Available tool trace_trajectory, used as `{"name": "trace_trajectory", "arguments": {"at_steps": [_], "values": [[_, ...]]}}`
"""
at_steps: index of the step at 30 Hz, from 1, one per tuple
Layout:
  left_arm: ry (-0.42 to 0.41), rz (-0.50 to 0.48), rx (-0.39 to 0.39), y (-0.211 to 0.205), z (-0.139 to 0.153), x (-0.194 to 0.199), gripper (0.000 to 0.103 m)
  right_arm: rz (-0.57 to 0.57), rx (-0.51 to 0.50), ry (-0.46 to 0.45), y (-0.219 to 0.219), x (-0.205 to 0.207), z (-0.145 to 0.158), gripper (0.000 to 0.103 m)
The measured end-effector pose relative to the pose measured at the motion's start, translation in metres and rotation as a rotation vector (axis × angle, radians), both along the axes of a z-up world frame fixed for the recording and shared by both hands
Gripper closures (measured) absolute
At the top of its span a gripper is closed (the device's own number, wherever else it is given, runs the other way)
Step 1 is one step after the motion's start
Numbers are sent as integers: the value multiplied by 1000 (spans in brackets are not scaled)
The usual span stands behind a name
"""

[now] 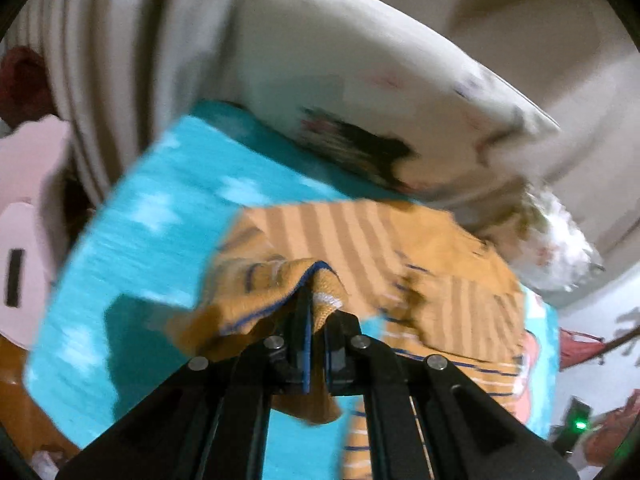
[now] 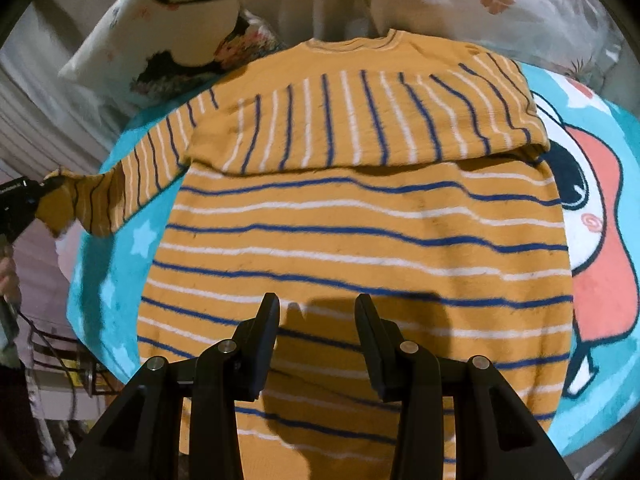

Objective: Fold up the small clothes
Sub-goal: 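Grasp the other sleeve cuff with the left gripper and lift it, then fold the held sleeve across the sweater body with the left gripper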

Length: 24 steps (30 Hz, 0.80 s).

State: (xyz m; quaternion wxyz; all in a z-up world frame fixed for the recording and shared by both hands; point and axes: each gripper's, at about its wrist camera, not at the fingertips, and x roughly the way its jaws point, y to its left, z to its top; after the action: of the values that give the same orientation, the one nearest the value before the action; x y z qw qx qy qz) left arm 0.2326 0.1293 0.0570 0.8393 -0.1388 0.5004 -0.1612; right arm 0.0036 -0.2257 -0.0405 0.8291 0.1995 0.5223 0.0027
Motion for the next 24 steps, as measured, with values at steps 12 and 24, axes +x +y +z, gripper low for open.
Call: {"name": "trace_trajectory", "arguments": {"at_steps": [12,24], "values": [[45,-283,-99,-247,-24,-53,99,-49,135,-36,-110,-10,-14,60],[159,-202,-56,-245,-68,-80,40,36,182,-164,-156,41,-5,50]]}}
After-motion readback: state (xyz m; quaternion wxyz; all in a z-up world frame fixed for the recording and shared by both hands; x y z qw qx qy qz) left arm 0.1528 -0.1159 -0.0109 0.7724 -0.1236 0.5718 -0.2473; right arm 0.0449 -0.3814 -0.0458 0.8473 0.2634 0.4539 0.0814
